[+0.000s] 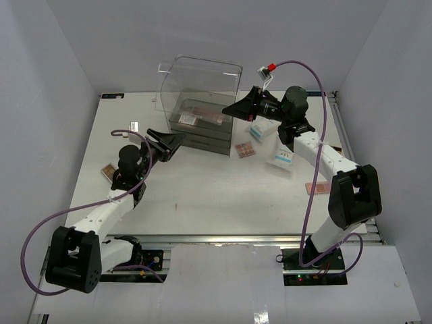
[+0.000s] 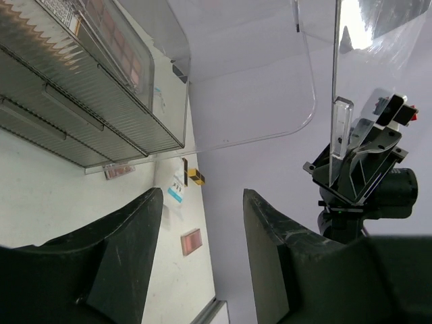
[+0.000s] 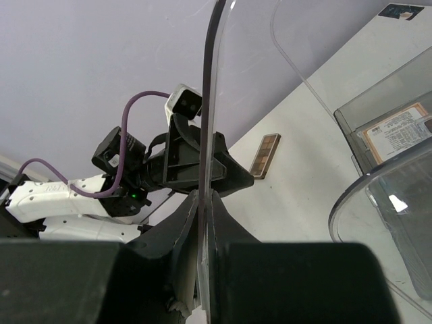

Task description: Organize the makeup

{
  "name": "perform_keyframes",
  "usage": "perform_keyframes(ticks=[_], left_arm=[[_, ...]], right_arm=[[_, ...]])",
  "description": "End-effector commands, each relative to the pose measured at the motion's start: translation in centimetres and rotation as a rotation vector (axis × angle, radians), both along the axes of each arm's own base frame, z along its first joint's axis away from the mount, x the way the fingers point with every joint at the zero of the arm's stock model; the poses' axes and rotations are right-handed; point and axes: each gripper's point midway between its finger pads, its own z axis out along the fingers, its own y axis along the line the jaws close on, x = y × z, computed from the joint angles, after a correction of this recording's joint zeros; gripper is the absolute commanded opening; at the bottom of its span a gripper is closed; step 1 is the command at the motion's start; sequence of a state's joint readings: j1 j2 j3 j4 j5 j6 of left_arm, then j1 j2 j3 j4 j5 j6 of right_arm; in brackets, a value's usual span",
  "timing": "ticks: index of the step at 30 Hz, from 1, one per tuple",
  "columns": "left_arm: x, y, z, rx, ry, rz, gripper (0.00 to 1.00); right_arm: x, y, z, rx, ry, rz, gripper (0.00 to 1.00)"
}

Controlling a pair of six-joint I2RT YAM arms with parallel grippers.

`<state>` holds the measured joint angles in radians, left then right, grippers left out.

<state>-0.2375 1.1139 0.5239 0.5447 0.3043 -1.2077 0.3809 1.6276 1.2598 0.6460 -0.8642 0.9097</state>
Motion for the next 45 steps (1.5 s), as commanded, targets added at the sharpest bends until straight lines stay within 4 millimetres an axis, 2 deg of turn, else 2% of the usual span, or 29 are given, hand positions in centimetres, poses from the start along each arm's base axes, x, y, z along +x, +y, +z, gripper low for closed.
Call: perform_keyframes(ticks=[1,9,18,23,27,32,35,38,42,44,45], left_arm=[[0.3,-0.1,1.9,0.024,-0.077,-0.011,0.64],[3.0,0.2,3.5,-0.047,-0.097,0.047,0.66],[5.0,0.3,3.8,-0.188,-0.051,0.120,0.66],[5.9,-0.3,4.3,-0.241,-0.040,0.115,0.66],[6.2,-0.9,5.8,-0.270,-0.063,0.098,0.66],[5.7,-1.2,7.6,-0.284,-0.092,0.080,0.66],[5.4,-1.0,8.6,-0.284,-0.108,0.086,0.67],[5.5,-1.1,9.3,-0.281,-0.115,0.082,0.67],[5.6,-1.2,9.5,-0.282,-0.109,0.079,0.67],[5.5,-1.1,9.8,-0.279,-0.112,0.080,0.67],[5.5,-1.0,9.9,-0.278,-0.112,0.082,0.68]], right_arm=[[-1.5,-0.7,3.6,0.039,-0.151,0.005,0.12],[-1.2,-0.6,3.4,0.037,-0.146,-0.002,0.12],[-1.3,-0.6,3.6,0.042,-0.146,-0.002,0.13],[-1.4,-0.7,3.6,0.042,-0.144,-0.002,0.13],[-1.5,-0.7,3.5,0.040,-0.144,-0.004,0.13],[-1.4,-0.7,3.2,0.031,-0.148,-0.008,0.15],[-1.3,-0.7,2.8,0.020,-0.148,-0.009,0.20],[-1.4,-0.8,2.6,0.000,-0.173,-0.016,0.33],[-1.9,-1.6,2.1,-0.047,-0.208,-0.021,0.71],[-2.4,-3.0,0.9,-0.087,-0.228,-0.002,0.81],[-2.8,-3.9,0.9,-0.094,-0.248,0.001,0.84]])
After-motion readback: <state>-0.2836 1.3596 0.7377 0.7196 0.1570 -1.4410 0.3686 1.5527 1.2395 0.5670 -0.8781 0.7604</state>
